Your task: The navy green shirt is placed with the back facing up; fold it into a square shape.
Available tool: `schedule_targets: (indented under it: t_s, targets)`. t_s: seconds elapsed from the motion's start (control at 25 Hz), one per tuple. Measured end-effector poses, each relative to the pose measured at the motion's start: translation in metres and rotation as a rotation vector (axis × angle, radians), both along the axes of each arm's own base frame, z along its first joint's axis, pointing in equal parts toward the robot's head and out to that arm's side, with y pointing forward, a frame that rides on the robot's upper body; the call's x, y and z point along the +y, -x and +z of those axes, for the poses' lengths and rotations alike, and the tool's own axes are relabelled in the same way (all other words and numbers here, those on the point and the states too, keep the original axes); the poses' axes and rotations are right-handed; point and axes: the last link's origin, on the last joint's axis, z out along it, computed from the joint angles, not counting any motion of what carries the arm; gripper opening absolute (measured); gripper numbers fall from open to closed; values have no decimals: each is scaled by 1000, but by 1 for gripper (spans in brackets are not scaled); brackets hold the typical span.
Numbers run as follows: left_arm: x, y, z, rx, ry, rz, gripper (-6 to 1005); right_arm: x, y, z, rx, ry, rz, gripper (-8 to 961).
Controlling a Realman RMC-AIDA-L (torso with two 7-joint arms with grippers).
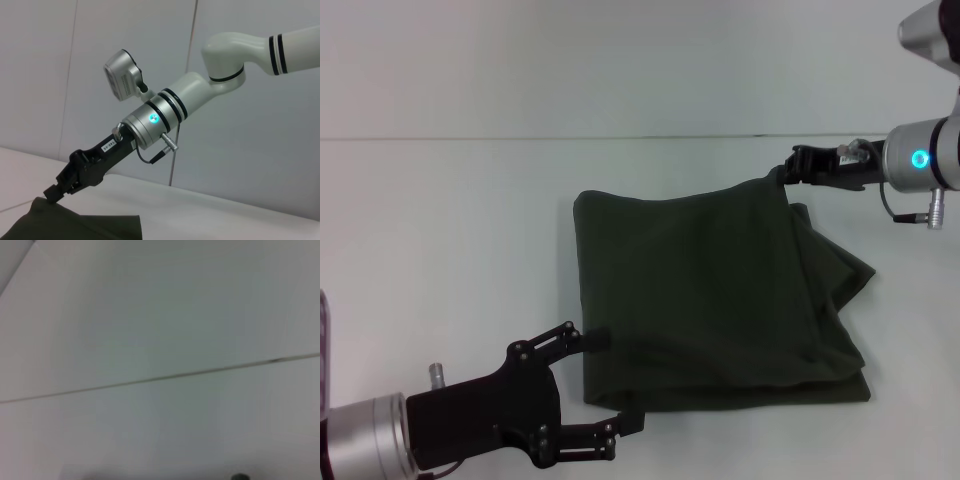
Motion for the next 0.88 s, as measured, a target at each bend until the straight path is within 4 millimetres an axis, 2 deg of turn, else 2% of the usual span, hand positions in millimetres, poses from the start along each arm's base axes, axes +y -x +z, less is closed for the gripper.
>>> schedule_targets:
  t_s: [0.28, 0.64, 0.88]
  targets:
    - [1, -1, 0, -2, 1, 0, 950, 2, -1, 7, 16, -18, -3, 36]
    - [3, 0, 3, -12, 19, 30, 950, -1, -3, 29, 45, 50, -37, 93]
    - [5, 0, 4, -22, 16, 45, 950, -4, -9, 28, 70, 69, -106, 358]
